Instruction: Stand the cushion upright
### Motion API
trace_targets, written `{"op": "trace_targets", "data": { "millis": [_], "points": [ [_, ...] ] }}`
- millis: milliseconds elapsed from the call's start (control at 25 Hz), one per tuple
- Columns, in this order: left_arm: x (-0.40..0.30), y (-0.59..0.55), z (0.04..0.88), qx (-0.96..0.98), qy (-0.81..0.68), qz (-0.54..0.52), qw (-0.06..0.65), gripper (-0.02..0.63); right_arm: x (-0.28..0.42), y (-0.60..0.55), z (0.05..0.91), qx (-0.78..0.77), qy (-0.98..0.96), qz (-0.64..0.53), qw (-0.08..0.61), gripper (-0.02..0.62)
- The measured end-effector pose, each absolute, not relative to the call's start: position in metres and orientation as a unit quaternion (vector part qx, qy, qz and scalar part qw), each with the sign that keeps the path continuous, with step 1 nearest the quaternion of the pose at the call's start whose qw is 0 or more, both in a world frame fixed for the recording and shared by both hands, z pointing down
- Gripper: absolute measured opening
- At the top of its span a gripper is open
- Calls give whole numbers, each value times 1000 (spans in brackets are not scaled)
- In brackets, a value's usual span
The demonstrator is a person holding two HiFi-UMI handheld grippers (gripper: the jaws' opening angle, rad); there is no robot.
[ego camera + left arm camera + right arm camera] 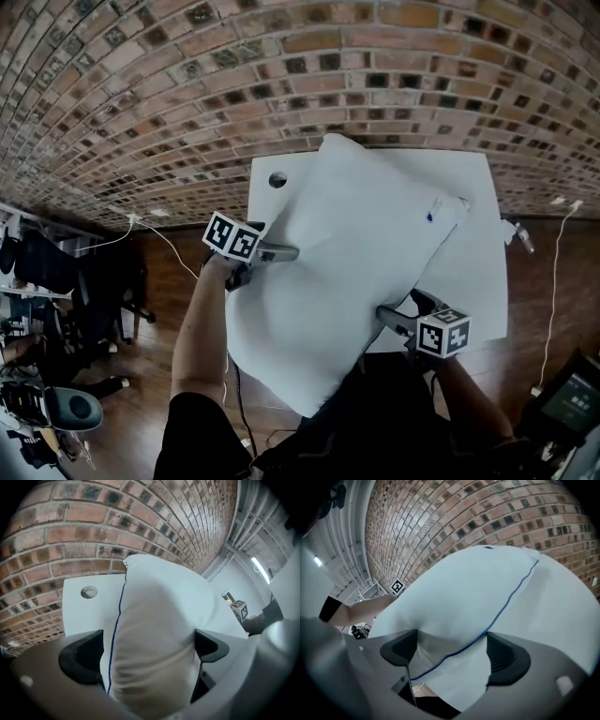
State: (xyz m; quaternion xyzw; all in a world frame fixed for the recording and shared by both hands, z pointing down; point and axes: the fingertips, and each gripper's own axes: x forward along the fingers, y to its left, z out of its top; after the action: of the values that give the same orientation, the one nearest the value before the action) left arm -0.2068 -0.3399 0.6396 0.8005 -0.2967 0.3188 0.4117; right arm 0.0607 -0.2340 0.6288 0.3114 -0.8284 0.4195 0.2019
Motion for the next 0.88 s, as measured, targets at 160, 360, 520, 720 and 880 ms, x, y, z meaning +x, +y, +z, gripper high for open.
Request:
{"op": "trace_targets", "data": {
  "millis": [160, 360, 520, 720, 880],
  "points": [
    [-201, -335, 654, 790, -271, 303, 459, 578, 54, -236, 639, 296, -821, 443, 206, 459],
    [-195, -331, 654, 794, -260, 298, 462, 563, 45, -238, 647, 280, -820, 453, 209, 450],
    [-188, -327, 645, 804, -243, 296, 455, 472, 39, -238, 646, 265, -823, 458, 206, 383],
    [-180, -326, 632, 819, -244, 303, 421, 351, 35, -238, 641, 274, -830, 439, 207, 265],
    [-173, -326, 613, 836, -257, 307, 375, 262, 35, -235, 635, 284, -834, 425, 209, 180]
  ]
}}
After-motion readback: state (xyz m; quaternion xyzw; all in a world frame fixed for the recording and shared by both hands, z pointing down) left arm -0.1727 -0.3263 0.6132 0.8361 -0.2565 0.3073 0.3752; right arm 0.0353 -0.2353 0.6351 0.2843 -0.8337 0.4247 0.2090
